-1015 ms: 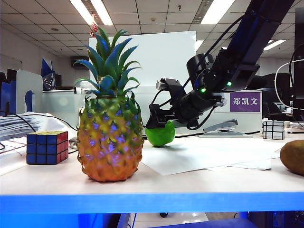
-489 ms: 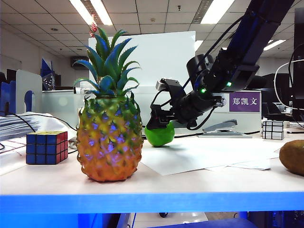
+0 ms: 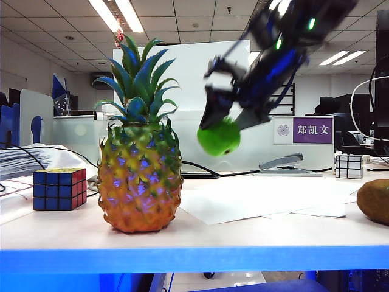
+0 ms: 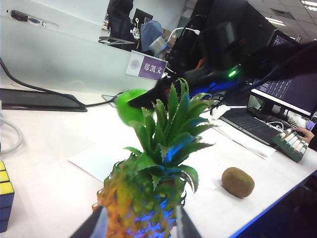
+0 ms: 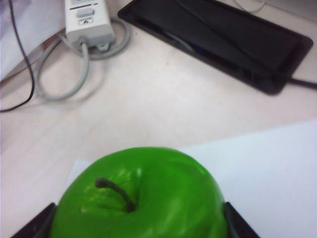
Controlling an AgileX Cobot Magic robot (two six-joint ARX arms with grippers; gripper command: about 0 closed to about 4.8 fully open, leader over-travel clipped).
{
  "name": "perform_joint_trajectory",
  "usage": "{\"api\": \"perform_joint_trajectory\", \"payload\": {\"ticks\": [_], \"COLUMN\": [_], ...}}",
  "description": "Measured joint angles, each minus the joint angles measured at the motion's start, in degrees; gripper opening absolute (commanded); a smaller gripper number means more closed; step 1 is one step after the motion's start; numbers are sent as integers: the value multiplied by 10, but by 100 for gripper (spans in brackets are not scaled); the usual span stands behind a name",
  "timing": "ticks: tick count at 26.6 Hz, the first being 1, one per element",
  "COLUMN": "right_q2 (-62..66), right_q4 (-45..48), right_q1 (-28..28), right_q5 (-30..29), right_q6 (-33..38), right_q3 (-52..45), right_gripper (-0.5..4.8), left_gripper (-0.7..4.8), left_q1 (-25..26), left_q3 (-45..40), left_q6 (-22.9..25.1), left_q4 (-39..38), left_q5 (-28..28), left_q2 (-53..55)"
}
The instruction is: Arrange all the fruits from large to small from left to right in a row.
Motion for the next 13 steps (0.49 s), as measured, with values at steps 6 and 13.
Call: {"api": "perform_joint_trajectory", "payload": {"ticks": [6,13], "right_q2": [-149,-393], "right_q4": [-87,-11], "right_q1": [0,0], "right_q5": [4,12], "right_q6": [-1,9], "right_q3": [-49,-246], "right_gripper": [-2,-2], "left_gripper": [188,188], "left_q1": [0,0], "left_q3": [0,0], "left_q6": [0,0], "left_q4": [0,2], "left_q5": [0,0], "left_q2": [0,0]}}
